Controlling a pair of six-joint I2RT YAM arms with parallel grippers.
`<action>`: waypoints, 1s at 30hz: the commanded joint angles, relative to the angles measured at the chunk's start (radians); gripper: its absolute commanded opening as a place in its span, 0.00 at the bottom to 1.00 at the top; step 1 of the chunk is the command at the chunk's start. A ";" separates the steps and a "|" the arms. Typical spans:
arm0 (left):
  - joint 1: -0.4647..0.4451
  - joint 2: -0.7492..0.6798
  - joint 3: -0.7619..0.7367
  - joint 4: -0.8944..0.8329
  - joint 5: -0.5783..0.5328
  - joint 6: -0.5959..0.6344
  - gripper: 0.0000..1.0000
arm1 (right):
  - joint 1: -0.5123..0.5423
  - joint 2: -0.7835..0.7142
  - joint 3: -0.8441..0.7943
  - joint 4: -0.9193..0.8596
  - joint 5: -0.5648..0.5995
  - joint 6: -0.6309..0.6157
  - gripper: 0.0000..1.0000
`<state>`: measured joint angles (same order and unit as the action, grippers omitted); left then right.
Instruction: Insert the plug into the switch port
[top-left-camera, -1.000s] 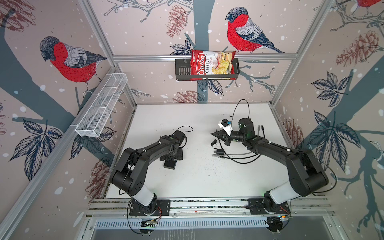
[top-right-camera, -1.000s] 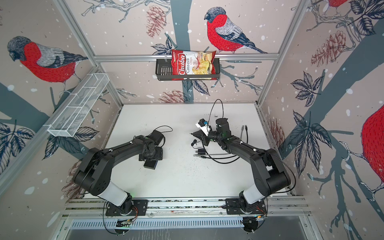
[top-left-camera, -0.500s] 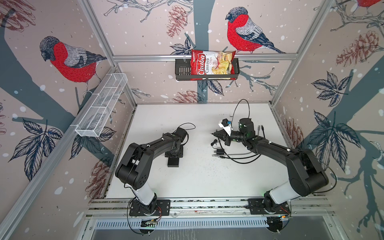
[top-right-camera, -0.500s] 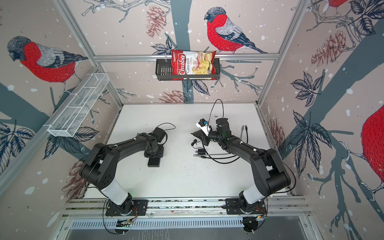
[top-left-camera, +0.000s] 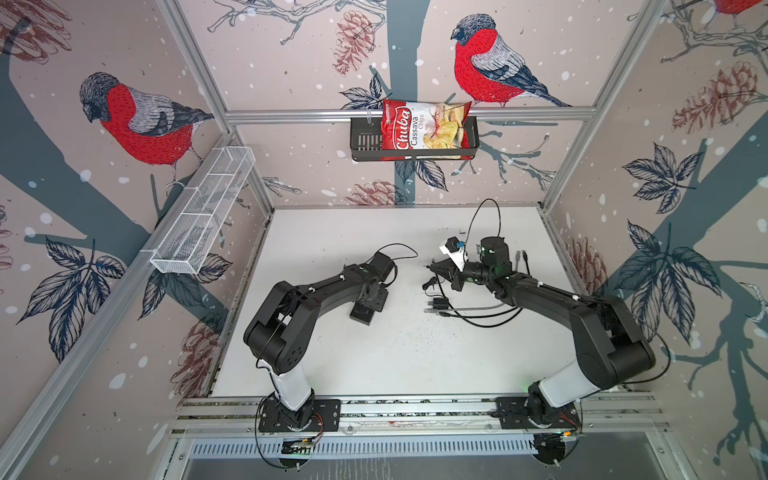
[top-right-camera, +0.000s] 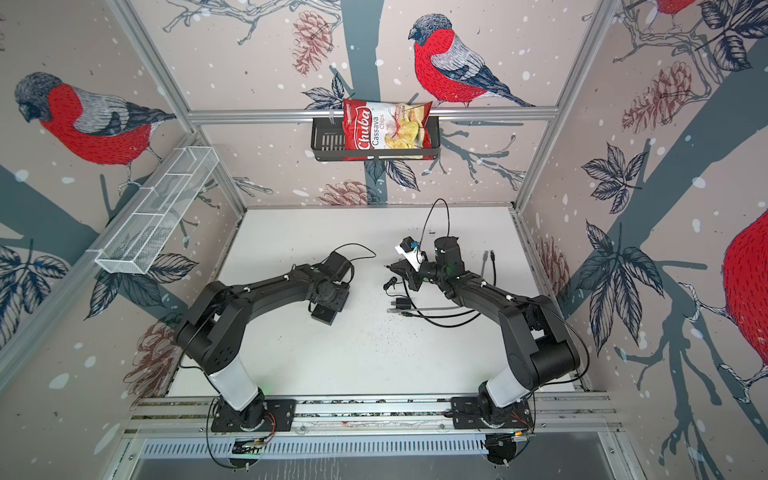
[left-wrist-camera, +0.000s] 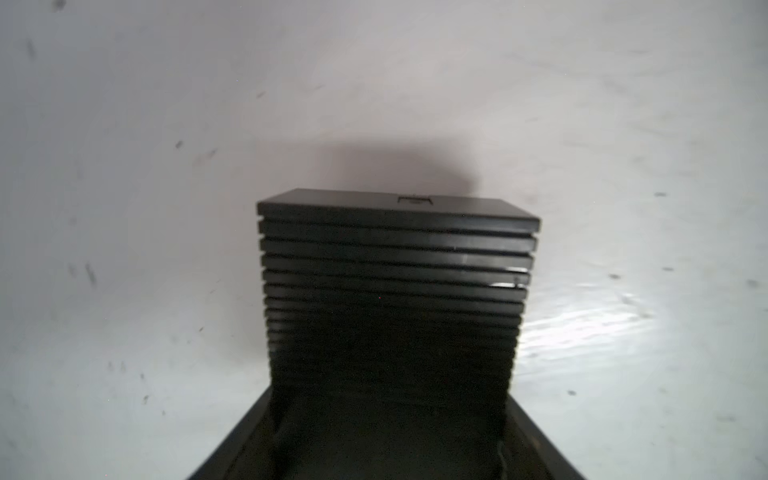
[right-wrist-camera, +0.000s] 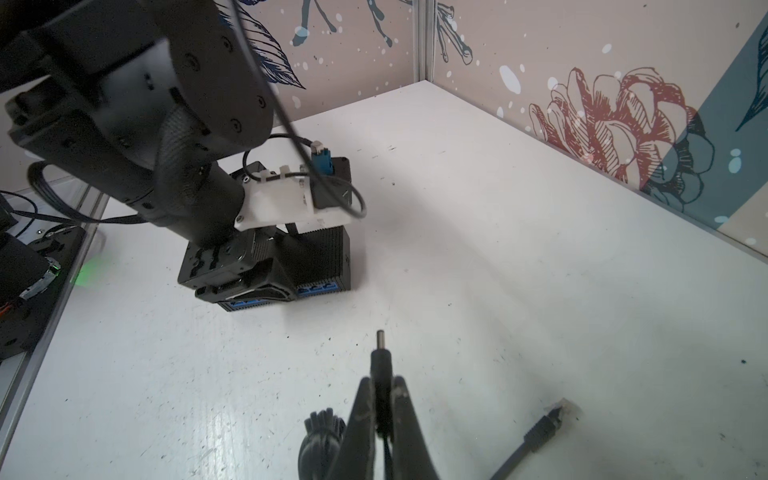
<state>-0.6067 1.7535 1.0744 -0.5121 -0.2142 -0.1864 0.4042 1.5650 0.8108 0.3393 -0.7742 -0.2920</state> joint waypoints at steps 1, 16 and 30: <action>-0.011 0.018 0.018 0.042 -0.023 0.099 0.11 | -0.003 0.007 0.002 0.015 0.005 0.007 0.00; -0.088 -0.052 -0.096 0.291 0.022 0.280 0.00 | -0.028 0.003 -0.002 0.001 0.026 0.010 0.00; -0.097 -0.307 -0.249 0.501 0.178 0.414 0.00 | -0.017 -0.071 0.001 -0.059 0.033 -0.014 0.00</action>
<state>-0.7013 1.4731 0.8459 -0.1150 -0.1032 0.1665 0.3779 1.5146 0.8089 0.3050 -0.7425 -0.2897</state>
